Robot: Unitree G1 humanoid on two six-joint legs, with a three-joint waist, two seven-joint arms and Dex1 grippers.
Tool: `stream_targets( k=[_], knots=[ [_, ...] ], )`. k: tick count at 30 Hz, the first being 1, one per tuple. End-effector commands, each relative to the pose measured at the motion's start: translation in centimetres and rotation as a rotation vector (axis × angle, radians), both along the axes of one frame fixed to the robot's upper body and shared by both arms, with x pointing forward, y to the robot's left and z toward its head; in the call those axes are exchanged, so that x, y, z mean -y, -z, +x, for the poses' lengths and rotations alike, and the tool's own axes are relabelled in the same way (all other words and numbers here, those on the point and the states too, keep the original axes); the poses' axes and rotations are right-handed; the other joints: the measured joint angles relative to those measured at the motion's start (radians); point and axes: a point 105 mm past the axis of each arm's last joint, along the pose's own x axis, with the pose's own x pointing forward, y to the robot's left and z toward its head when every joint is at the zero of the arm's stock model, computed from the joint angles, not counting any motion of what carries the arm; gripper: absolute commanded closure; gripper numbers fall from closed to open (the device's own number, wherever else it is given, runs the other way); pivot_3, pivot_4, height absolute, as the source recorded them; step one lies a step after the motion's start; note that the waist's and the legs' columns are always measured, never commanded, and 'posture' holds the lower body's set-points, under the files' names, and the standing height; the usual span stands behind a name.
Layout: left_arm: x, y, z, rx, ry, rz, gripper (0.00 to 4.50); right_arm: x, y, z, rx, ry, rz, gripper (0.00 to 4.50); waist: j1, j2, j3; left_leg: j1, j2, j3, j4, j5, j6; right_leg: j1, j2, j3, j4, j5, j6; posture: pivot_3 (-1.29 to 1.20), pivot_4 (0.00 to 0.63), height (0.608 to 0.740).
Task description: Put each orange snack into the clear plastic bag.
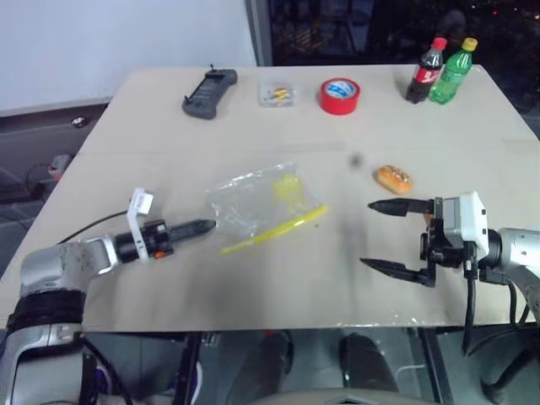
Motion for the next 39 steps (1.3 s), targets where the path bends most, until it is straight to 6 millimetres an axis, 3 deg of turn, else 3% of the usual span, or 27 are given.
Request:
stream_targets(
  k=[1, 7, 16, 22, 26, 29, 39],
  knots=[
    [1.1, 1.9, 0.8, -0.042, 0.023, -0.015, 0.05, -0.8, -0.9, -0.5, 0.04, -0.028, 0.031, 0.0, 0.002, 0.0, -0.001, 0.0, 0.0, 0.0, 0.001, 0.0, 0.0, 0.0, 0.0, 0.0, 0.001, 0.0, 0.0, 0.0, 0.15, 0.74],
    [3.9, 4.1, 2.0, -0.097, 0.101, -0.032, 0.05, -1.4, -0.8, -0.3, 0.04, -0.017, 0.056, 0.0, 0.007, 0.003, -0.005, 0.0, -0.001, -0.001, 0.007, 0.0, 0.0, 0.002, 0.0, -0.001, 0.001, 0.001, 0.002, 0.0, 0.15, 0.74],
    [7.4, 4.4, 2.6, -0.168, 0.183, -0.124, 0.05, -1.5, -0.4, -0.2, 0.046, 0.013, 0.055, 0.0, 0.02, 0.006, -0.009, 0.003, -0.003, -0.002, 0.01, 0.0, 0.001, 0.008, 0.0, -0.003, 0.001, 0.002, 0.004, 0.0, 0.15, 0.74],
    [8.2, 4.9, 2.6, -0.216, 0.17, -0.163, 2.71, -1.6, -0.4, -0.2, 0.059, 0.023, 0.061, 0.0, 0.018, 0.005, -0.01, 0.002, -0.003, -0.003, 0.011, 0.0, 0.001, 0.007, 0.0, -0.003, 0.001, 0.002, 0.004, 0.0, 0.15, 0.74],
    [8.4, 5.0, 2.5, -0.221, 0.166, -0.172, 4.4, -1.6, -0.3, 0.0, 0.065, 0.029, 0.063, 0.0, 0.023, 0.014, -0.016, 0.004, -0.003, -0.005, 0.011, 0.0, 0.001, 0.01, 0.0, -0.005, 0.001, 0.001, 0.004, 0.0, 0.15, 0.74],
    [8.3, 5.0, 2.6, -0.22, 0.152, -0.181, 4.46, -1.7, -0.1, 0.2, 0.067, 0.03, 0.063, 0.0, 0.019, 0.015, -0.017, 0.017, -0.001, -0.004, 0.009, -0.003, -0.003, 0.023, 0.0, -0.005, 0.0, -0.002, 0.008, 0.0, 0.15, 0.74],
    [8.4, 3.3, 2.4, -0.203, 0.139, -0.24, 4.46, -2.0, -0.1, 0.7, 0.09, 0.021, 0.062, 0.0, 0.016, 0.015, -0.017, 0.015, -0.002, -0.005, 0.008, -0.001, 0.001, 0.021, 0.0, -0.005, -0.002, -0.002, 0.009, 0.0, 0.15, 0.74]
  ],
)
